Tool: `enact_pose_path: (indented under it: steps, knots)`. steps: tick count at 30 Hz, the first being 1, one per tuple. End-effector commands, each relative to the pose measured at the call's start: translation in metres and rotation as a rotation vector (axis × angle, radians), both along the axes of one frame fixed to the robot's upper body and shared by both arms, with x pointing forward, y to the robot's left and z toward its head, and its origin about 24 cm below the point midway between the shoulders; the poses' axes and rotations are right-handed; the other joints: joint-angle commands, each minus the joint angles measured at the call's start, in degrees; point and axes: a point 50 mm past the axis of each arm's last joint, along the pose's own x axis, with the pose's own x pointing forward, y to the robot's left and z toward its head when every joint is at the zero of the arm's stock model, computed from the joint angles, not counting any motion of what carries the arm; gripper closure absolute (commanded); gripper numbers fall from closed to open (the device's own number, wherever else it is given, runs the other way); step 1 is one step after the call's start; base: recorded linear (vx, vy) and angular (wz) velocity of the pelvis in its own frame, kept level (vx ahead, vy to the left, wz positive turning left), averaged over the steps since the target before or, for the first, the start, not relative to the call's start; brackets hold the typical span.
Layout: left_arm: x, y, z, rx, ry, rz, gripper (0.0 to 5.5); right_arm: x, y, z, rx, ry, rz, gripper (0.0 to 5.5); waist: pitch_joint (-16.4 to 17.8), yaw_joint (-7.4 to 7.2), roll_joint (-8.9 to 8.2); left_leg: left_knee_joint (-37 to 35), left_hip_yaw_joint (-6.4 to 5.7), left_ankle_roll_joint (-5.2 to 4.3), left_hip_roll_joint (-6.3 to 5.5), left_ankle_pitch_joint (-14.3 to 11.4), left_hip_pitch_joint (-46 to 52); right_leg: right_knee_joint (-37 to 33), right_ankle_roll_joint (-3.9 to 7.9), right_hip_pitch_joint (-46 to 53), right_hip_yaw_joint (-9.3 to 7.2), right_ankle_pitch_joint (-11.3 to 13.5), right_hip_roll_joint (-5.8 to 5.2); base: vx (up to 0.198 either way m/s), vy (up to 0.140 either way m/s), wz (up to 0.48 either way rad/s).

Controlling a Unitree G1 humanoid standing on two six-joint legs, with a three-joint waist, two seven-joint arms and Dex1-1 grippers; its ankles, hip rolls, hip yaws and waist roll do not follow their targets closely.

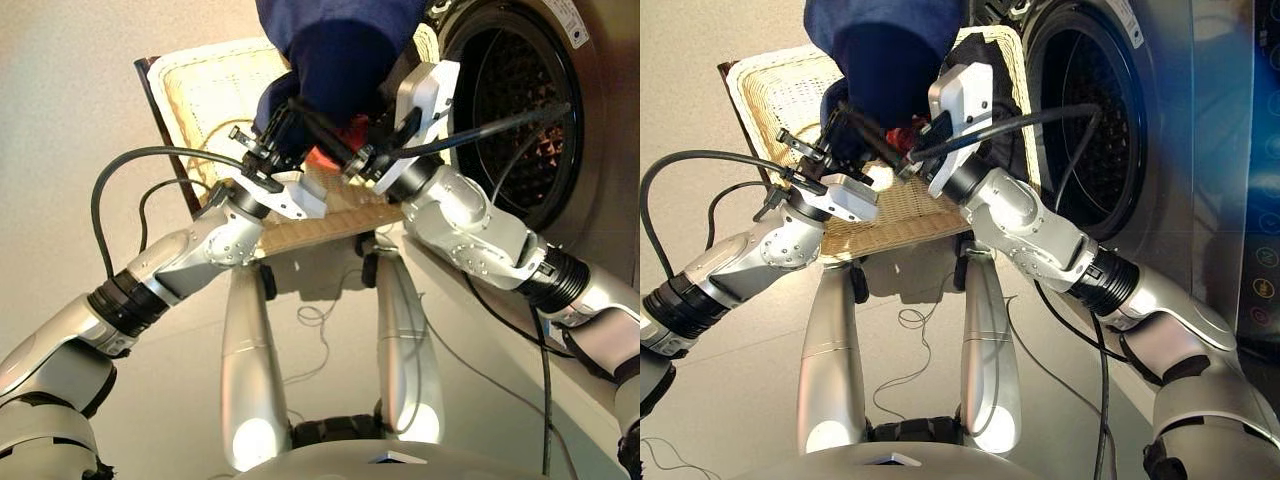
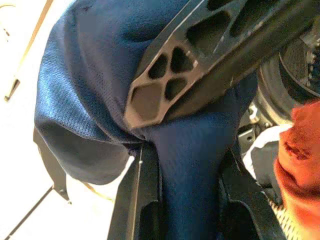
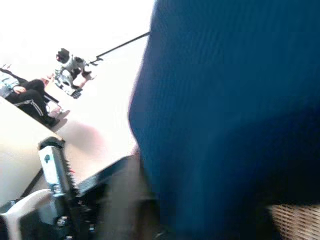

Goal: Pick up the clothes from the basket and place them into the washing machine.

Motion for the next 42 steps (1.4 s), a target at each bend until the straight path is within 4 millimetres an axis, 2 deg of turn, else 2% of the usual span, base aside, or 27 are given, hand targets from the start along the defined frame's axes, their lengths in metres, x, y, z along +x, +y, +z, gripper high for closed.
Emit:
enact_pose_path:
  steps: [1,2,3,4,5,6,7,8,9,10,13,14,15,35,39,40,41,42]
  knots:
    - [-0.034,-0.035,0.020,-0.005,-0.137,-0.241,5.50,-0.039,0.013,0.038,0.021,-0.199,0.194,5.50,-0.6,-1.33,4.03,1.6,0.91,-0.81,0.56,-2.0,2.2,-5.2,3.26,2.9,1.37,2.9,-0.48,0.000,0.000,0.000]
    - [-0.033,-0.035,0.020,-0.005,-0.138,-0.240,5.50,-0.039,0.013,0.038,0.019,-0.198,0.196,0.73,-0.6,-1.37,4.02,1.6,0.95,-0.81,0.55,-2.0,2.3,-5.2,3.26,2.9,1.44,2.9,-0.47,0.000,0.000,0.000]
    - [-0.033,-0.035,0.020,-0.002,-0.139,-0.239,5.50,-0.040,0.013,0.039,0.017,-0.202,0.197,0.00,-0.6,-1.44,3.95,1.5,0.98,-0.82,0.57,-2.0,2.2,-5.2,3.27,2.9,1.46,2.9,-0.48,0.000,0.000,0.000]
    - [-0.033,-0.035,0.020,-0.001,-0.140,-0.239,5.50,-0.041,0.013,0.039,0.015,-0.206,0.200,0.00,-0.6,-1.44,3.96,1.6,0.97,-0.81,0.54,-2.0,2.2,-5.2,3.25,2.9,1.48,2.9,-0.47,0.000,0.000,0.000]
    - [-0.033,-0.035,0.020,-0.001,-0.142,-0.240,5.50,-0.041,0.013,0.039,0.012,-0.204,0.201,1.88,-0.6,-1.44,3.98,1.6,0.97,-0.78,0.53,-2.1,2.2,-5.1,3.25,2.8,1.48,2.8,-0.47,0.000,0.000,0.000]
    - [-0.033,-0.034,0.021,-0.001,-0.147,-0.238,5.50,-0.041,0.012,0.039,0.013,-0.204,0.199,3.17,-0.6,-1.43,4.00,1.8,0.97,-0.75,0.55,-2.1,2.1,-5.0,3.24,2.7,1.52,2.8,-0.43,0.000,0.000,0.000]
    - [-0.033,-0.034,0.021,-0.001,-0.147,-0.238,5.50,-0.041,0.012,0.039,0.013,-0.204,0.199,3.36,-0.6,-1.43,4.00,1.8,0.97,-0.75,0.55,-2.1,2.1,-5.0,3.24,2.7,1.52,2.8,-0.43,0.000,0.000,0.000]
    - [-0.034,-0.035,0.023,0.003,-0.156,-0.238,5.50,-0.040,0.012,0.040,0.013,-0.208,0.194,3.13,-0.6,-1.44,4.03,1.8,0.93,-0.71,0.53,-2.1,2.0,-4.9,3.24,2.7,1.55,2.8,-0.45,0.000,0.000,0.000]
    - [-0.034,-0.036,0.023,0.003,-0.159,-0.241,5.50,-0.040,0.012,0.040,0.014,-0.209,0.191,0.93,-0.6,-1.44,4.04,1.9,0.97,-0.71,0.50,-2.1,1.9,-5.0,3.23,2.7,1.59,2.8,-0.43,0.000,0.000,0.000]
    - [-0.034,-0.037,0.023,0.000,-0.159,-0.245,5.50,-0.039,0.013,0.041,0.016,-0.211,0.188,0.00,-0.6,-1.39,4.09,1.9,0.96,-0.70,0.49,-2.1,1.9,-4.9,3.21,2.6,1.55,2.8,-0.46,0.000,0.000,0.000]
    - [-0.035,-0.039,0.027,-0.011,-0.168,-0.256,5.50,-0.038,0.013,0.040,0.028,-0.207,0.177,0.00,-0.6,-1.44,4.13,2.2,0.86,-0.66,0.43,-2.2,1.7,-4.8,3.19,2.5,1.58,2.8,-0.54,0.000,0.000,0.000]
    - [-0.035,-0.040,0.028,-0.018,-0.168,-0.260,5.50,-0.038,0.013,0.040,0.033,-0.204,0.174,3.54,-0.6,-1.42,4.15,2.2,0.76,-0.64,0.40,-2.2,1.7,-4.8,3.20,2.5,1.57,2.8,-0.56,0.000,0.000,0.000]
    - [-0.035,-0.040,0.028,-0.026,-0.166,-0.261,5.50,-0.038,0.013,0.040,0.040,-0.203,0.171,5.50,-0.6,-1.41,4.18,2.2,0.78,-0.63,0.41,-2.2,1.7,-4.7,3.19,2.5,1.55,2.8,-0.57,0.000,0.000,0.000]
    - [-0.032,-0.040,0.009,-0.027,-0.133,-0.222,5.50,-0.028,-0.003,0.034,0.144,-0.197,0.023,5.50,-0.6,-1.58,4.38,2.9,0.79,-0.12,0.01,-2.6,0.9,-4.6,3.12,1.9,2.01,2.6,-0.65,0.000,0.000,0.000]
    - [-0.032,-0.040,0.007,-0.046,-0.117,-0.222,5.50,-0.023,-0.011,0.030,0.185,-0.217,-0.073,5.50,-0.6,-1.70,4.51,3.0,0.74,0.02,-0.02,-2.7,0.8,-4.6,3.13,1.9,2.11,2.7,-0.71,0.000,0.000,0.000]
    - [-0.032,-0.039,0.005,-0.069,-0.103,-0.222,5.50,-0.014,-0.023,0.024,0.235,-0.239,-0.222,5.50,-0.6,-1.92,4.78,3.1,0.71,0.18,-0.10,-2.7,0.7,-4.6,3.19,1.9,2.23,2.6,-0.85,0.000,0.000,0.000]
    - [-0.032,-0.039,0.004,-0.079,-0.099,-0.222,3.95,-0.008,-0.030,0.018,0.247,-0.239,-0.307,5.50,-0.6,-1.95,4.90,3.1,0.68,0.24,-0.14,-2.7,0.6,-4.5,3.19,1.9,2.24,2.5,-0.87,0.000,0.000,0.000]
    - [-0.032,-0.038,0.003,-0.092,-0.095,-0.222,0.00,-0.003,-0.037,0.011,0.257,-0.239,-0.396,5.50,-0.6,-2.01,5.08,3.2,0.75,0.31,-0.22,-2.7,0.6,-4.4,3.18,1.8,2.21,2.4,-0.90,0.000,0.000,0.000]
